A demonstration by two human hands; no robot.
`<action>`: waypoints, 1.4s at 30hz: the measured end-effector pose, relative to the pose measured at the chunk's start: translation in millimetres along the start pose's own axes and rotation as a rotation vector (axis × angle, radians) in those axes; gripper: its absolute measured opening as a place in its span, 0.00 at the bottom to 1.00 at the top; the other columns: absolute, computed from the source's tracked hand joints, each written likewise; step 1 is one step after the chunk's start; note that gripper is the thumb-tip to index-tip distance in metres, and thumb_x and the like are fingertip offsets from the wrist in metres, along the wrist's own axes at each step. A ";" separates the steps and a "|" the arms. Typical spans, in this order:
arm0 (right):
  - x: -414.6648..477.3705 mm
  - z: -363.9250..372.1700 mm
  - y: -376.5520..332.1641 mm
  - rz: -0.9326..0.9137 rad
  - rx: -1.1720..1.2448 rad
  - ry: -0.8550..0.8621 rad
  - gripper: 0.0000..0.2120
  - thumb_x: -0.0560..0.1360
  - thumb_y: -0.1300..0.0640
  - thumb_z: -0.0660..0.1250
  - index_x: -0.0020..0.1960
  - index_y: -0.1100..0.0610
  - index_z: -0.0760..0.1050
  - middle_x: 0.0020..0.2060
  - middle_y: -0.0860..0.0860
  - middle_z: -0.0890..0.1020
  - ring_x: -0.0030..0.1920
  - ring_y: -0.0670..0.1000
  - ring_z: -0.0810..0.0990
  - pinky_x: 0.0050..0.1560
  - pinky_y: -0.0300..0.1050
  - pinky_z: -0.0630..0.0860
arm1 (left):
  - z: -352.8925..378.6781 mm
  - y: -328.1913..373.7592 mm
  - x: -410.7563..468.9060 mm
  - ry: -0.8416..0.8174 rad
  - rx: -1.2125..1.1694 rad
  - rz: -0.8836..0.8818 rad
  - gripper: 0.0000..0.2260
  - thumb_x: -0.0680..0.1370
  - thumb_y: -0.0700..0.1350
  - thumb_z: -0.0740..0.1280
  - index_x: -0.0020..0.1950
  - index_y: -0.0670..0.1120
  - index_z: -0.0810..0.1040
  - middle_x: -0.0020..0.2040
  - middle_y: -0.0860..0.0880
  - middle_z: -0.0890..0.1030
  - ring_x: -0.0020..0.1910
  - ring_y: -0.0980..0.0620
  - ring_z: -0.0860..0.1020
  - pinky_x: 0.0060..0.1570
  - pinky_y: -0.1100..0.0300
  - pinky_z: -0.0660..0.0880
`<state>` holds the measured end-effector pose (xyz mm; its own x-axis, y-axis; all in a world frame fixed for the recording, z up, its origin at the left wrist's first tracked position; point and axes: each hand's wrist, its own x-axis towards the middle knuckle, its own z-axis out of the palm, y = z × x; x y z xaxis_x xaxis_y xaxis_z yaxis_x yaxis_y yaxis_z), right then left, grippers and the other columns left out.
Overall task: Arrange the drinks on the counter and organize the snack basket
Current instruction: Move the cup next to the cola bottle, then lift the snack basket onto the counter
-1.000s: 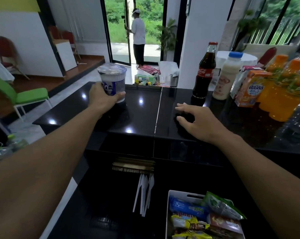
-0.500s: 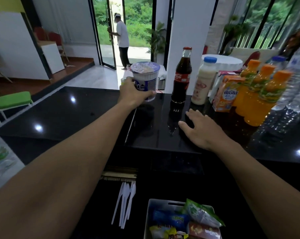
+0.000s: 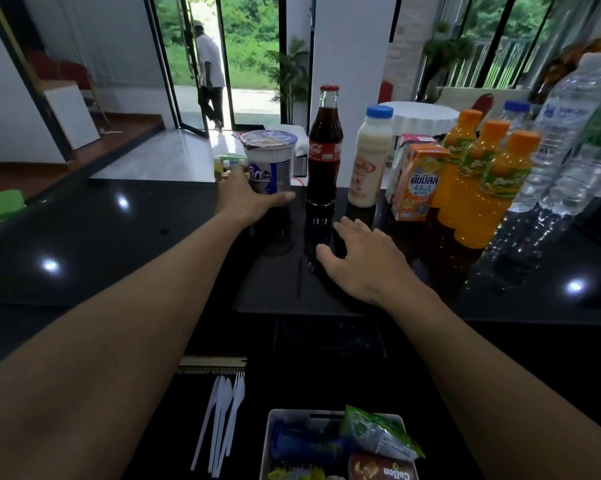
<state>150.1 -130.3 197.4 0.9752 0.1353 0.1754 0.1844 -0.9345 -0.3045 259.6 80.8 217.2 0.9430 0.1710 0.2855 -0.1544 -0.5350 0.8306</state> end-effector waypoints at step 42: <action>-238.2 91.3 49.1 -0.217 0.291 0.408 0.35 0.75 0.66 0.64 0.80 0.57 0.58 0.81 0.50 0.54 0.80 0.50 0.56 0.74 0.53 0.66 | -9.5 -55.0 -296.1 -0.150 0.058 0.669 0.20 0.78 0.33 0.62 0.70 0.41 0.69 0.73 0.44 0.64 0.74 0.49 0.63 0.73 0.60 0.58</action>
<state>-61.9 -178.3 55.3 0.7948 0.1217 0.5945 0.4586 -0.7620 -0.4572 -14.0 67.4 91.6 0.6817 -0.3256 0.6552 -0.7055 -0.5298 0.4707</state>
